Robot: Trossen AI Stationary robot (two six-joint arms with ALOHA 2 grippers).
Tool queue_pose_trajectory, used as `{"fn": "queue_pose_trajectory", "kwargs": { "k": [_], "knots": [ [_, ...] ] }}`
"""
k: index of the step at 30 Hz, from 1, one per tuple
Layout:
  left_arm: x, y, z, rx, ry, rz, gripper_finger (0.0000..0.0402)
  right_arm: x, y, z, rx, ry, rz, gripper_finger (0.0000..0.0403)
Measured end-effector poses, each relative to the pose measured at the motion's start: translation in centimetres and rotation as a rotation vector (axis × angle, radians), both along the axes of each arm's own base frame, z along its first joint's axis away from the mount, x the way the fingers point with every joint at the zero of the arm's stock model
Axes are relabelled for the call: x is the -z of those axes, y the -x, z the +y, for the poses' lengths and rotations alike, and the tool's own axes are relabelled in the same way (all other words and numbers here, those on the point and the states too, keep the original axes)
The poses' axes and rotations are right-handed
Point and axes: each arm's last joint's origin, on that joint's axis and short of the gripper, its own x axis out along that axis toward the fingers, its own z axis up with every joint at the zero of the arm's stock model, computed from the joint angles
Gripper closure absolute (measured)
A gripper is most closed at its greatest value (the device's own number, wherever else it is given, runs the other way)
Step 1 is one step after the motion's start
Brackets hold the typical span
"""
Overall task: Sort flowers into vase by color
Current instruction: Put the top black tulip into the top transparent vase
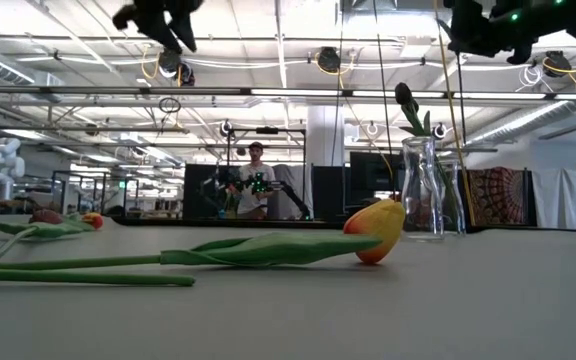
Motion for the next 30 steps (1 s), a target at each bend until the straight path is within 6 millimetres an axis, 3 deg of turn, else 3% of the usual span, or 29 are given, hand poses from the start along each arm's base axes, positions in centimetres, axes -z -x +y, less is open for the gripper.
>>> {"fn": "queue_pose_trajectory", "kwargs": {
  "k": [8, 30],
  "knots": [
    [2.1, -2.4, -0.4, 0.061, -0.021, -0.111, 0.0240, 0.1, -0.8, -1.5, -0.019, 0.023, -0.004, 0.0402],
    [0.8, -3.6, -0.7, 0.138, -0.047, -0.280, 0.0239, 1.6, -2.7, -4.2, 0.011, -0.014, 0.050, 0.0403]
  ]
}}
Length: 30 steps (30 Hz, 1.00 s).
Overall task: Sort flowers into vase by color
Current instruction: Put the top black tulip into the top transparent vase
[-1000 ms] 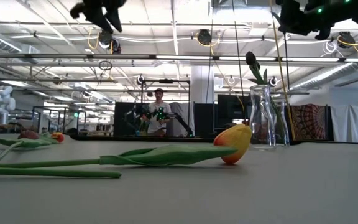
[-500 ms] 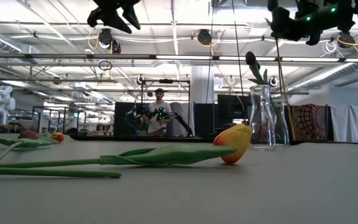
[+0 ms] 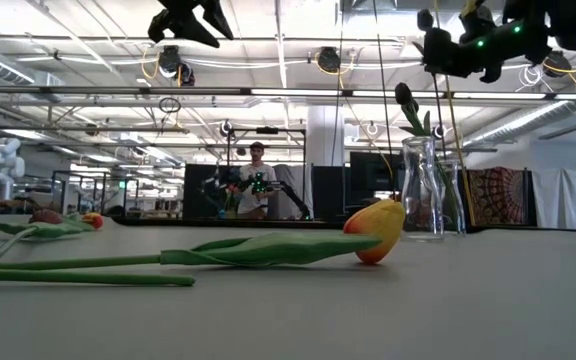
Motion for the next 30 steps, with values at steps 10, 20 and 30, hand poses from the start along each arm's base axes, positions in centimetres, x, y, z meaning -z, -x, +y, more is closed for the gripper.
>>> {"fn": "queue_pose_trajectory", "kwargs": {
  "k": [10, 20, 30],
  "knots": [
    [0.00, -0.01, 0.00, -0.001, 0.003, -0.005, 0.0240, 0.64, -0.47, -0.50, 0.001, -0.025, 0.035, 0.0402],
    [-0.21, -0.09, 0.02, -0.001, -0.002, -0.029, 0.0240, 0.92, -0.49, -0.53, 0.011, -0.029, 0.090, 0.0364],
    [-0.26, -0.21, -0.24, 0.010, -0.004, -0.035, 0.0240, 0.72, -0.33, -0.34, 0.010, -0.023, 0.081, 0.0336]
  ]
}}
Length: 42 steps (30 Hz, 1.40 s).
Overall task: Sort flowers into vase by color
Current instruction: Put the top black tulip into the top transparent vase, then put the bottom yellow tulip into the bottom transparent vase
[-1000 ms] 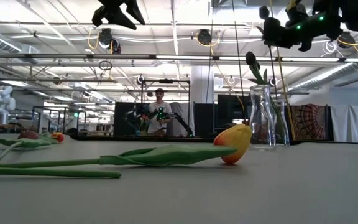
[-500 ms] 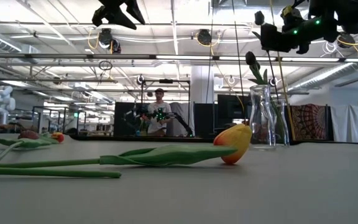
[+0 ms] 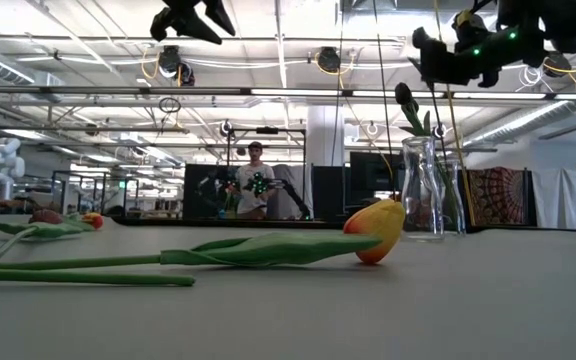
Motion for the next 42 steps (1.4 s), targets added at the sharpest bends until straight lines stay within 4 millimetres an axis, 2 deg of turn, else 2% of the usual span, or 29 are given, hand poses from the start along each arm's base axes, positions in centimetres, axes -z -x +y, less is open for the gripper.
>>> {"fn": "queue_pose_trajectory", "kwargs": {
  "k": [9, 20, 26, 31, 36, 42],
  "knots": [
    [0.0, -0.1, -0.4, 0.015, 0.000, 0.001, 0.0240, 0.0, 1.2, 1.3, -0.001, -0.051, 0.048, 0.0277],
    [0.0, -0.1, -0.4, 0.015, 0.001, -0.001, 0.0240, -0.7, 3.6, 4.4, -0.031, -0.057, 0.054, 0.0215],
    [0.0, -0.3, -0.8, 0.059, 0.024, -0.015, 0.0240, -1.2, 5.0, 6.3, -0.061, -0.027, 0.027, 0.0211],
    [0.4, -0.4, -2.0, 0.144, 0.063, 0.010, 0.0240, -1.6, 5.9, 7.8, -0.141, 0.009, 0.000, 0.0211],
    [1.2, 0.5, -3.6, 0.201, 0.189, 0.060, 0.0240, -1.8, 6.4, 8.8, -0.279, 0.046, -0.012, 0.0211],
    [1.9, 0.9, -5.7, 0.372, 0.356, 0.097, 0.0240, -1.7, 6.5, 9.1, -0.301, 0.046, -0.008, 0.0211]
  ]
}}
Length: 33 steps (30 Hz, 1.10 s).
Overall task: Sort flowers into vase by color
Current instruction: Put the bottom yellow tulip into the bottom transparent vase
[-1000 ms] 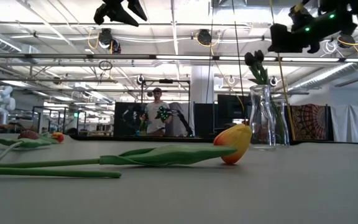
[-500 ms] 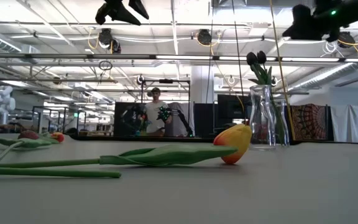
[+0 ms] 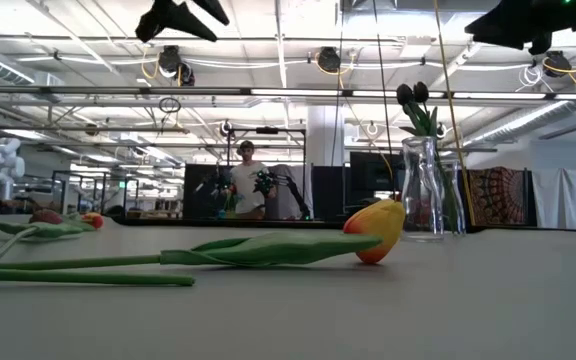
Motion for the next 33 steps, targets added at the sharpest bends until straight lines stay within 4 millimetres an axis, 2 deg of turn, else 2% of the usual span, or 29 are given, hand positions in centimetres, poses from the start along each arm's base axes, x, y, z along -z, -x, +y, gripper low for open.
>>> {"fn": "queue_pose_trajectory", "kwargs": {
  "k": [6, 14, 24, 33],
  "knots": [
    [1.2, -0.7, -2.1, 0.223, 0.118, 0.084, 0.0240, 0.5, -0.1, -0.1, -0.004, -0.032, 0.038, 0.0211],
    [4.3, -2.4, -4.7, 0.343, 0.255, 0.290, 0.0240, 0.5, -0.1, -0.1, -0.007, -0.037, 0.044, 0.0212],
    [9.1, -6.1, -9.1, 0.477, 0.310, 0.454, 0.0240, 0.6, -0.1, -0.1, -0.007, -0.039, 0.046, 0.0212],
    [11.7, -9.4, -13.6, 0.564, 0.280, 0.497, 0.0240, 0.6, -0.1, -0.1, -0.007, -0.041, 0.049, 0.0212]
  ]
}}
